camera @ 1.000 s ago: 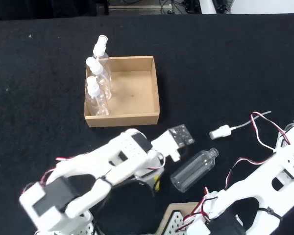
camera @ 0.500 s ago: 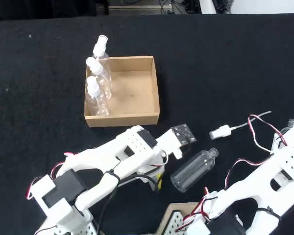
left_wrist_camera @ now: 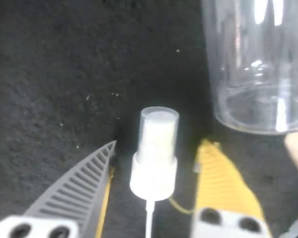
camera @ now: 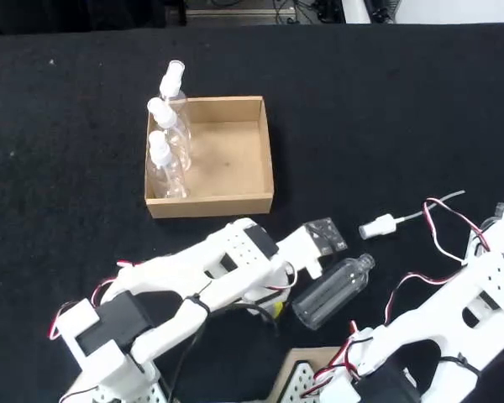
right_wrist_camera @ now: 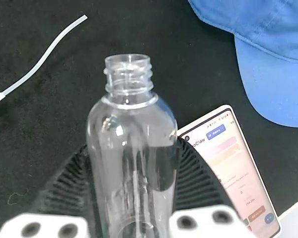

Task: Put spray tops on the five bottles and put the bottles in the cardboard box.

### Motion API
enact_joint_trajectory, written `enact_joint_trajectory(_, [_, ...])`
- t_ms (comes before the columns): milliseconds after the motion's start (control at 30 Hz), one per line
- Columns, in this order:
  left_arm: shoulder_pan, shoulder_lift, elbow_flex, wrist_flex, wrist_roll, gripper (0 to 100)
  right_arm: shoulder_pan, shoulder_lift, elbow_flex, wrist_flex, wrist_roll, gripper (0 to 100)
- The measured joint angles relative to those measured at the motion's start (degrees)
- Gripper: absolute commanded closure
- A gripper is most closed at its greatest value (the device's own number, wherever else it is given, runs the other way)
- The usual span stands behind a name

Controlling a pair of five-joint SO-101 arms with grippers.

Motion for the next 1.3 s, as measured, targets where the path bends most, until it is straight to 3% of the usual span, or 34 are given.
enact_joint_trajectory(233, [0.62,-0.18,-0.18,1.14,0.18,87,0.00,0.00,0.00,0.00,0.00,98.7])
enact_joint_trajectory(533, [-0.70,-5.80,-2.02,12.22,-1.14,91,0.00,0.00,0.00,0.18,0.00,98.8])
enact_joint_trajectory(867, [-3.25,-18.55,2.90,12.66,-1.32,89,-1.76,0.00,0.00,2.20,0.00,98.8])
enact_joint_trajectory(967, [-3.69,-18.55,4.92,12.66,-1.32,88,-1.76,0.00,0.00,2.20,0.00,98.8])
enact_joint_trajectory(1167, [-3.60,-15.03,8.88,8.53,-5.19,75,-1.76,0.00,0.00,2.20,0.00,98.8])
enact_joint_trajectory(1300, [-3.43,-10.46,8.88,6.51,-5.80,77,-1.76,0.00,0.00,2.20,0.00,98.8])
